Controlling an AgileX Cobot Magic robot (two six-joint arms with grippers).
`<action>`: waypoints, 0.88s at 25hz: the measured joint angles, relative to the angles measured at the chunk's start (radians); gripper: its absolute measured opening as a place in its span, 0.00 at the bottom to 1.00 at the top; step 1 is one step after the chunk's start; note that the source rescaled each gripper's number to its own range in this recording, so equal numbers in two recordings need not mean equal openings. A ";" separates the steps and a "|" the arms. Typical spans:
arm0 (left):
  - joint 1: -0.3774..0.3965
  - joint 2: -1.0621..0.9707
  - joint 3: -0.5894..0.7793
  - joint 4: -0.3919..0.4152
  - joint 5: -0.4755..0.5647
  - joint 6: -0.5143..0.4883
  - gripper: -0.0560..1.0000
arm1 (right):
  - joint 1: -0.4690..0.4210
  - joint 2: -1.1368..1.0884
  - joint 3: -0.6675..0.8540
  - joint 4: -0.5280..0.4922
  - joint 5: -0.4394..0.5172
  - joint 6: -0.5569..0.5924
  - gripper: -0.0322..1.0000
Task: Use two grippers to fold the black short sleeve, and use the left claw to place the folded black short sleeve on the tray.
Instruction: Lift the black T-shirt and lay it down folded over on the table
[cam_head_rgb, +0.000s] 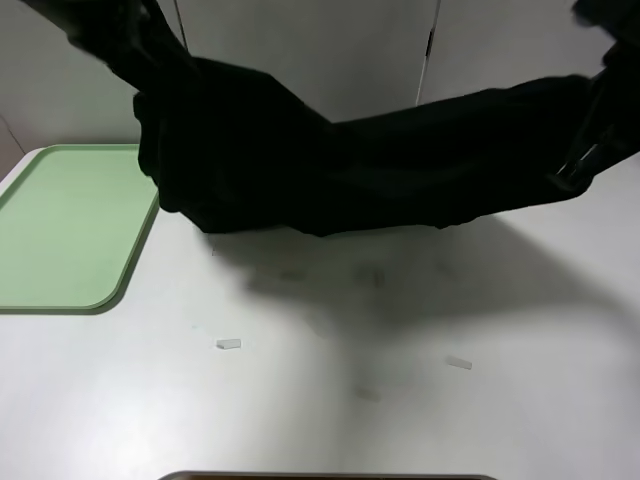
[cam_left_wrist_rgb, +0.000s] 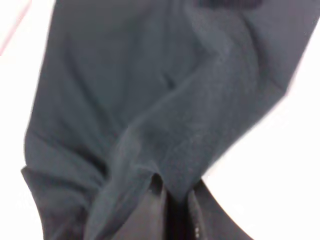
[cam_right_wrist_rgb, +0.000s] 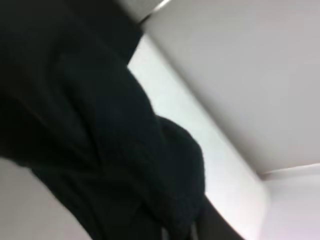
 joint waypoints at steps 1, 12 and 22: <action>-0.012 -0.050 0.000 0.000 -0.001 0.000 0.06 | 0.000 -0.084 0.000 -0.030 0.015 0.001 0.03; -0.024 -0.479 0.000 0.012 -0.070 -0.017 0.06 | 0.004 -0.417 -0.124 -0.111 0.000 -0.093 0.03; -0.026 -0.213 0.000 0.348 -0.050 -0.169 0.06 | -0.017 -0.016 -0.259 -0.140 0.012 -0.102 0.03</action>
